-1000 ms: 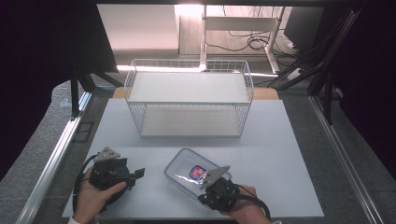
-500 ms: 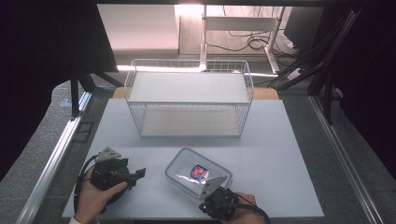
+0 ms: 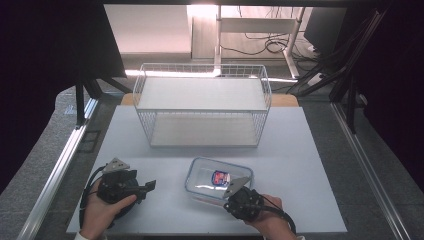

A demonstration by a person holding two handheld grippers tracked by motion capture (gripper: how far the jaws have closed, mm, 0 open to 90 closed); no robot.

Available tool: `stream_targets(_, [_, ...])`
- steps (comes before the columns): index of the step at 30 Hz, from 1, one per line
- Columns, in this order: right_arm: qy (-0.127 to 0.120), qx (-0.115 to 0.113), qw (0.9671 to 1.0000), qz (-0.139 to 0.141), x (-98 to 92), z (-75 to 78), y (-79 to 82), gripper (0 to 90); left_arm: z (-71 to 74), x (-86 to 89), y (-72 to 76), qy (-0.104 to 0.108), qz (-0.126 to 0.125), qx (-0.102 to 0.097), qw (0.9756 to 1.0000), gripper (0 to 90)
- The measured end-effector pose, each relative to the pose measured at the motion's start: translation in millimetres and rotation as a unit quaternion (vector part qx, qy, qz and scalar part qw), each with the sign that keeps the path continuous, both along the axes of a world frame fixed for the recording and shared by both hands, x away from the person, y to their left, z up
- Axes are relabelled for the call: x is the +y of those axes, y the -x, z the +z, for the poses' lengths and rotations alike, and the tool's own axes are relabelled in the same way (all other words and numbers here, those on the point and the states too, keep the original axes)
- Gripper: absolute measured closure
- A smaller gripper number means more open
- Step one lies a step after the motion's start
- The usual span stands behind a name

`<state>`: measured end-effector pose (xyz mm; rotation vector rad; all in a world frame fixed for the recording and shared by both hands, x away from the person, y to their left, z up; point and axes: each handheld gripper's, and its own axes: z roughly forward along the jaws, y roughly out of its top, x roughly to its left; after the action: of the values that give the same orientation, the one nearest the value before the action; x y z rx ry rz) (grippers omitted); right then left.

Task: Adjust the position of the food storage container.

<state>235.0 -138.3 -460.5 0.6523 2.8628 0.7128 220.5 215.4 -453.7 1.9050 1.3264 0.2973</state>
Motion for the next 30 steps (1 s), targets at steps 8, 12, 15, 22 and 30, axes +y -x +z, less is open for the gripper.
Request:
stream_targets(8, [0.002, -0.007, 0.9999, -0.013, -7.3, 0.0, -7.9, 89.1, -0.4, -0.8, 0.0, -0.003, -0.001, 0.001, 1.0, 20.2])
stream_targets(12, [0.008, -0.011, 0.9997, -0.019, -8.4, 0.5, -11.5, 89.1, -0.8, -1.1, -0.2, -0.004, -0.001, 0.003, 1.0, 20.1])
stream_targets(15, [0.009, -0.014, 0.9997, -0.019, -9.4, 0.3, -12.0, 89.1, -0.9, -1.3, -0.2, -0.005, -0.001, 0.002, 1.0, 20.0])
stream_targets(22, [0.016, -0.024, 0.9994, -0.02, -11.8, -2.5, -11.4, 89.1, -1.9, -2.5, -0.9, -0.006, -0.001, 0.003, 1.0, 20.0])
stream_targets(30, [0.011, -0.016, 0.9993, -0.032, -15.6, -1.9, -16.0, 89.0, -2.5, -4.4, -0.7, -0.006, -0.001, 0.005, 1.0, 19.8])
